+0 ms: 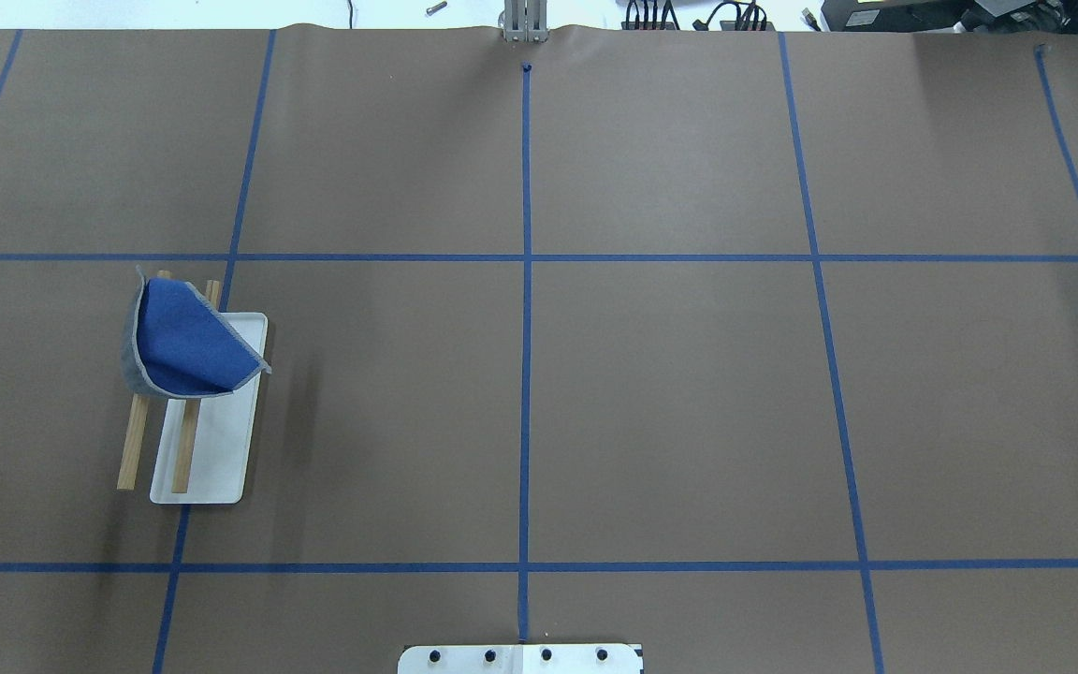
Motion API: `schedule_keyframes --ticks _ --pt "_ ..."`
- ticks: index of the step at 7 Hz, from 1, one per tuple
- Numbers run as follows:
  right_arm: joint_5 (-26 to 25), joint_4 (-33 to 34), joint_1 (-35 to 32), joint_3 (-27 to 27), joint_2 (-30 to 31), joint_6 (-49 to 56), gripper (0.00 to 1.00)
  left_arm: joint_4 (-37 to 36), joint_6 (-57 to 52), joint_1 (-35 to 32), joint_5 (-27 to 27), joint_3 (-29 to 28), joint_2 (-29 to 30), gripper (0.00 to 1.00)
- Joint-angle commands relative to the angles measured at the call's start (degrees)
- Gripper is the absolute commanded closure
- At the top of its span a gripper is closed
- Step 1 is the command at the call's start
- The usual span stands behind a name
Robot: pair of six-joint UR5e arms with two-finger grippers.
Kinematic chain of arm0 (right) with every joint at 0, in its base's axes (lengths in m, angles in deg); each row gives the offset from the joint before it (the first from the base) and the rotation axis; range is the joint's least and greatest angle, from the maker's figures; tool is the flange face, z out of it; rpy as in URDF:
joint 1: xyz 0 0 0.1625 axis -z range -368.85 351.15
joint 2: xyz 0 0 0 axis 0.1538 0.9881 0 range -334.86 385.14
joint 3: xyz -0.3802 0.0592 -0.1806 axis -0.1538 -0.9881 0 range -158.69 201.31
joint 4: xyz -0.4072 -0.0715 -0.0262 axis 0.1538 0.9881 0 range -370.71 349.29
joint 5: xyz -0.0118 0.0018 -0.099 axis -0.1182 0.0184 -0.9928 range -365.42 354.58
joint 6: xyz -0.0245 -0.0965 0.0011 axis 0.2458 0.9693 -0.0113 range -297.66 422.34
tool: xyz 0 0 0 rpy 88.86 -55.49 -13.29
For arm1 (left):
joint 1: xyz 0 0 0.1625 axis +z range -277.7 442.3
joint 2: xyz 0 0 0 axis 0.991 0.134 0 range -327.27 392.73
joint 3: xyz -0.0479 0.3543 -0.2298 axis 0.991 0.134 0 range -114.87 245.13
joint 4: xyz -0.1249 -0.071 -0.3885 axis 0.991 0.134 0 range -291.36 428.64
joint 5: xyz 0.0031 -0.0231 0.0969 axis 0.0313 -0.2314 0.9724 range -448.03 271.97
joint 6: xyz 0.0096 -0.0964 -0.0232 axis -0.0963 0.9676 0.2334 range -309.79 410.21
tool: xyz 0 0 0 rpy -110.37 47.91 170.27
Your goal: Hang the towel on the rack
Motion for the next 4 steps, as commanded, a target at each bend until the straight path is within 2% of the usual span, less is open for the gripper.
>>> schedule_keyframes --ticks 1,4 --pt "-0.02 -0.37 0.00 -0.03 0.41 -0.11 0.00 0.00 0.05 0.00 0.01 -0.09 0.03 0.02" --pt "1.03 -0.28 0.00 0.31 0.32 -0.46 0.00 0.00 -0.04 0.09 0.01 0.00 0.03 0.02"
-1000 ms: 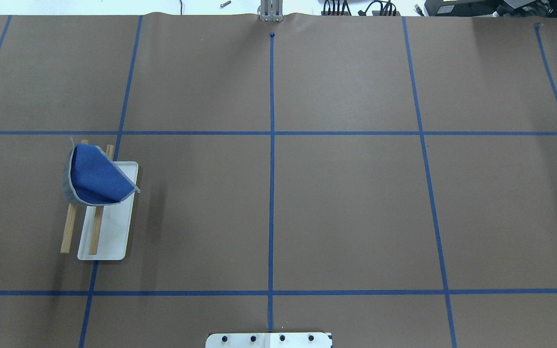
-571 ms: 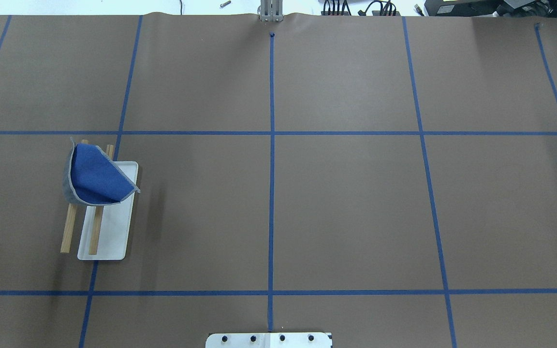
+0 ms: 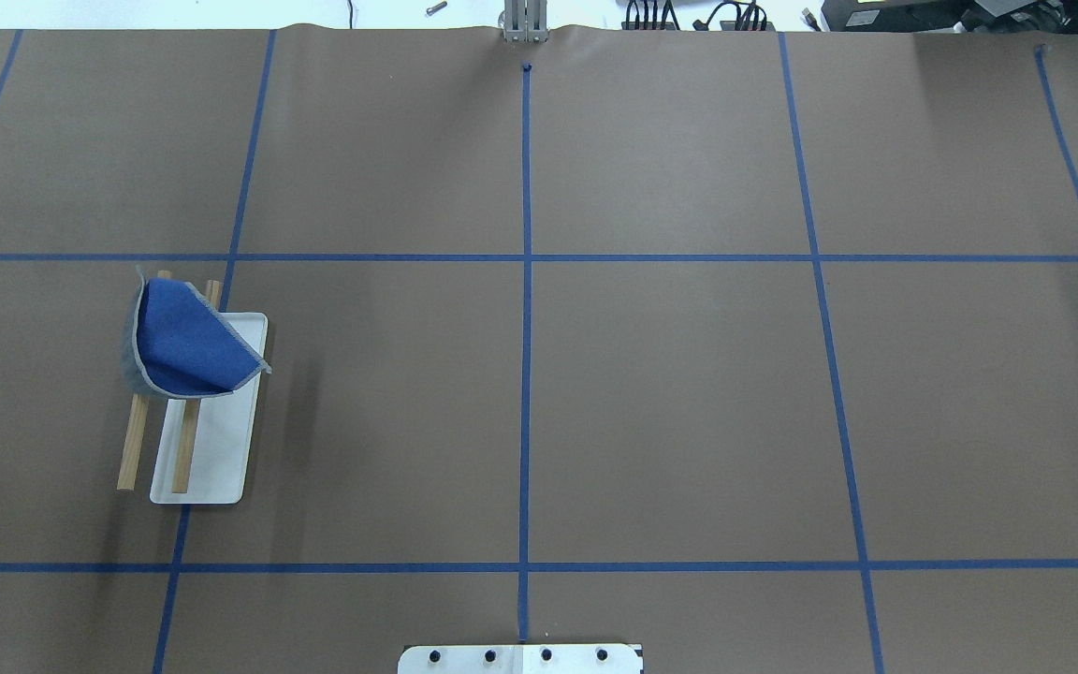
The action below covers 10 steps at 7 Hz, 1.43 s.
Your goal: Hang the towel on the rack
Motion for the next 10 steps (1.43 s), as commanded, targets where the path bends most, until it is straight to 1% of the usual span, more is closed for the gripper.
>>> schedule_keyframes --ticks 1,10 --pt "0.22 -0.01 -0.09 0.16 0.15 -0.10 0.00 0.00 -0.07 0.01 0.00 0.02 0.01 0.01" --pt "0.49 0.69 -0.09 0.77 0.06 -0.01 0.00 0.00 0.02 -0.08 0.00 0.10 0.01 0.02"
